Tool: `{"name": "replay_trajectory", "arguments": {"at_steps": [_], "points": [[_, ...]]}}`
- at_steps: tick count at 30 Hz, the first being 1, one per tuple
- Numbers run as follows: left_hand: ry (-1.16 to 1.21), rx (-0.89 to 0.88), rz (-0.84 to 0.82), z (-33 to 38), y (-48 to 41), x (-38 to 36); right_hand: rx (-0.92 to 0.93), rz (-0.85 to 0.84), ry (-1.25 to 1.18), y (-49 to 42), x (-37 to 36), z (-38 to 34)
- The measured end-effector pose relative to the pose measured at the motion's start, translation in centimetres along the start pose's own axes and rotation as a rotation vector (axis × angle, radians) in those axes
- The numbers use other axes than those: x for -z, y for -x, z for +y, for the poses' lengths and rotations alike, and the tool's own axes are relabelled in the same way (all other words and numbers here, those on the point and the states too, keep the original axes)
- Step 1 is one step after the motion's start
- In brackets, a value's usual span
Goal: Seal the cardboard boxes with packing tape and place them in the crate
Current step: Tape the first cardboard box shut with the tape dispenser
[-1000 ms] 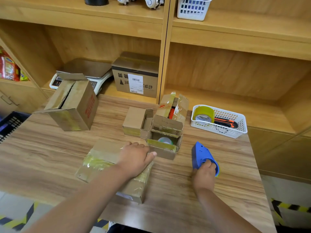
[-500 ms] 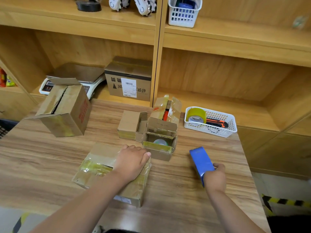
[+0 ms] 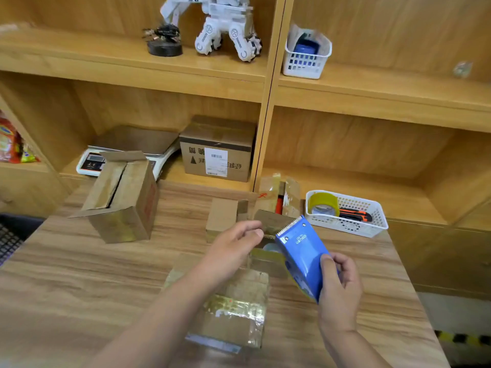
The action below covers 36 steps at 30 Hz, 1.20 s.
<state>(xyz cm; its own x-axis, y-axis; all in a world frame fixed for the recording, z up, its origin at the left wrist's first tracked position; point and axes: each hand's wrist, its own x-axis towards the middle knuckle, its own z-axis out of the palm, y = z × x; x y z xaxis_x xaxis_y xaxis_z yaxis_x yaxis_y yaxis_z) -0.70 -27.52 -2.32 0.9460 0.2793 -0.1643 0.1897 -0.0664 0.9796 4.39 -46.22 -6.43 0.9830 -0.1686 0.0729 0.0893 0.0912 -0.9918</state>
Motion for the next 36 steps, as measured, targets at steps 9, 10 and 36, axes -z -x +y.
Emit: {"name": "replay_trajectory", "arguments": {"at_steps": [9, 10, 36], "points": [[0.235, -0.067, 0.052, 1.3, 2.2, 5.0, 0.134, -0.091, 0.027, 3.3, -4.0, -0.8], [0.243, -0.071, 0.06, 1.2, 2.3, 5.5, 0.147, -0.102, 0.034, 3.5, -4.5, -0.8], [0.242, 0.181, 0.23, -2.4, 2.2, 12.1, 0.267, -0.756, 0.603, 6.0, -8.1, -3.5]]}}
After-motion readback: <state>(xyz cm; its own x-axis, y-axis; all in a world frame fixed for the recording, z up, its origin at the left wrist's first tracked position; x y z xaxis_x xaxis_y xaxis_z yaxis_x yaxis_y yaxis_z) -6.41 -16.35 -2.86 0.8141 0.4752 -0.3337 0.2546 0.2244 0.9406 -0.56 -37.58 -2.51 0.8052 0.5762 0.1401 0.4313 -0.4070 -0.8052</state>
